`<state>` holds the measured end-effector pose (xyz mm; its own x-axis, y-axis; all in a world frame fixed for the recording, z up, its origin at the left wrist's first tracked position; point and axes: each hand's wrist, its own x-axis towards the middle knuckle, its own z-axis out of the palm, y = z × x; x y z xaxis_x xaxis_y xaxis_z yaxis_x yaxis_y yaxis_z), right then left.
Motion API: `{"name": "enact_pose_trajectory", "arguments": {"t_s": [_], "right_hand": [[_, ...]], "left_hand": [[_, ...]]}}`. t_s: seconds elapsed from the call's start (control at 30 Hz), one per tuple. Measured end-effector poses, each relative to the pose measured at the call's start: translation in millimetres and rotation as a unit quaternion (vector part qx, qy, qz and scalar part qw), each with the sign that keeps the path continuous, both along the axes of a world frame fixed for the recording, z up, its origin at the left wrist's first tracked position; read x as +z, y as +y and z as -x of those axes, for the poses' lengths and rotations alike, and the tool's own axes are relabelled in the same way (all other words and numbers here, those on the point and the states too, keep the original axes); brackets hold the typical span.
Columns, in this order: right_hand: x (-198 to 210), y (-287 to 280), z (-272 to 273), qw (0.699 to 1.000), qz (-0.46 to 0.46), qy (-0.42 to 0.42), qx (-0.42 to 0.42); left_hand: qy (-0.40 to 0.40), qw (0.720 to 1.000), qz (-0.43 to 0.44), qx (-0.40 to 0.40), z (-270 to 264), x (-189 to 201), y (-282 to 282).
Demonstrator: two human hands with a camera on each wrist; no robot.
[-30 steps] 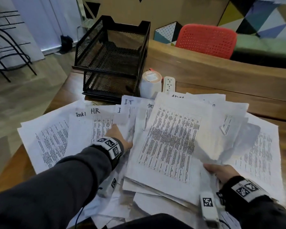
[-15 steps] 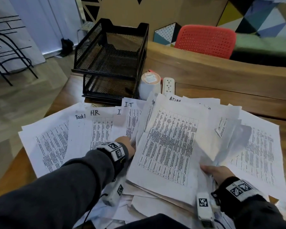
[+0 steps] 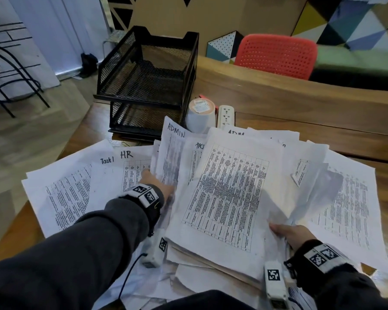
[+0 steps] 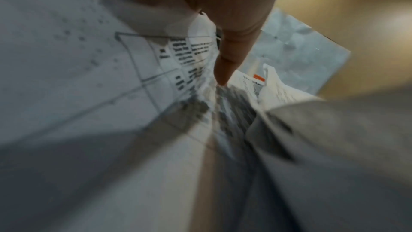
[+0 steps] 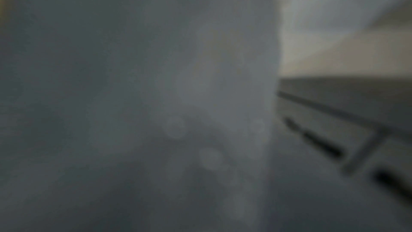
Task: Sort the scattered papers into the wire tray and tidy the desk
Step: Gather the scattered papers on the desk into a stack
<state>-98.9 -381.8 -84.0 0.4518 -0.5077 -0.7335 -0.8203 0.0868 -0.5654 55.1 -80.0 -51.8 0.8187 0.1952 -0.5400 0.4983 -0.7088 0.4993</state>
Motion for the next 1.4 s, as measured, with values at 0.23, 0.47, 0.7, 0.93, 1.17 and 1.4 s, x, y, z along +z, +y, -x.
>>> {"name": "enact_pose_trajectory", "arguments": {"t_s": [0.23, 0.47, 0.7, 0.93, 1.17, 1.4], "right_hand": [[0.2, -7.3, 0.0, 0.997, -0.071, -0.015, -0.019], [29.3, 2.1, -15.9, 0.975, -0.173, -0.132, -0.039], [58.2, 36.1, -58.1, 0.954, -0.228, -0.191, -0.046], [62.4, 54.6, -56.7, 0.959, -0.22, -0.178, -0.018], [48.9, 61.5, -61.4, 0.993, -0.041, -0.094, 0.062], [33.8, 72.2, -59.0, 0.993, 0.015, -0.034, 0.111]], "left_hand": [[-0.052, 0.994, 0.029, -0.093, 6.4, 30.9, 10.3], [-0.19, 0.956, 0.223, -0.031, -1.1, 86.4, 31.8], [-0.076, 0.928, 0.36, -0.05, 16.9, 97.7, 28.5], [-0.047, 0.936, 0.348, 0.034, 35.6, 65.5, 40.7], [0.031, 0.901, 0.425, 0.075, 42.1, 53.2, 40.8], [0.058, 0.989, 0.135, -0.007, 42.0, 13.6, 31.7]]}}
